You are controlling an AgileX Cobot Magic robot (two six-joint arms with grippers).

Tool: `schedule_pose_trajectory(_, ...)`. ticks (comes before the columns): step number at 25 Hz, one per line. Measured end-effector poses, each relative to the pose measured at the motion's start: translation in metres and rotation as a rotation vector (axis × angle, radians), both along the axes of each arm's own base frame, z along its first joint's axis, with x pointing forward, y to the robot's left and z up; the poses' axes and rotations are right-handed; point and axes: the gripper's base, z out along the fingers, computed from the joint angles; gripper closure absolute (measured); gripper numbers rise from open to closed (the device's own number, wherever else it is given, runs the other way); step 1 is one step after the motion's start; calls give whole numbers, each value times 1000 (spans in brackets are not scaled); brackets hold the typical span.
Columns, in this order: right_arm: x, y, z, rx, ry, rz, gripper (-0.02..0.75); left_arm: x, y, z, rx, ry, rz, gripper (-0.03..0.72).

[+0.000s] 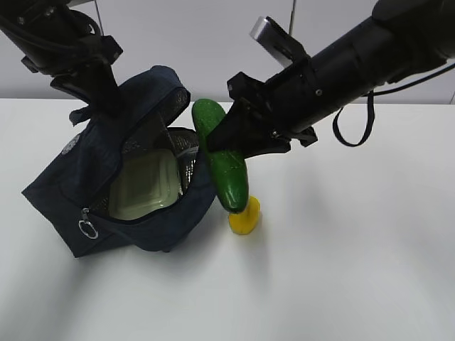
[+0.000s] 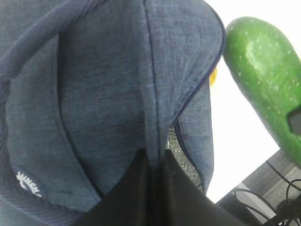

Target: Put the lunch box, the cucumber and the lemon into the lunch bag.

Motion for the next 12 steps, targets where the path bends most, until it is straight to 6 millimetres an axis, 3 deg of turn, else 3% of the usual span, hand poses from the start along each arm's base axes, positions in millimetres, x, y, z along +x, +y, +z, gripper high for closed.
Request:
schedule_pose_trajectory(6, 3, 7, -2, 167, -9, -63, 455, -1, 0, 0, 1, 6, -3, 687)
schedule_pose_trajectory(12, 10, 24, -30, 209, 65, -84, 456, -1, -1, 0, -5, 13, -4, 687)
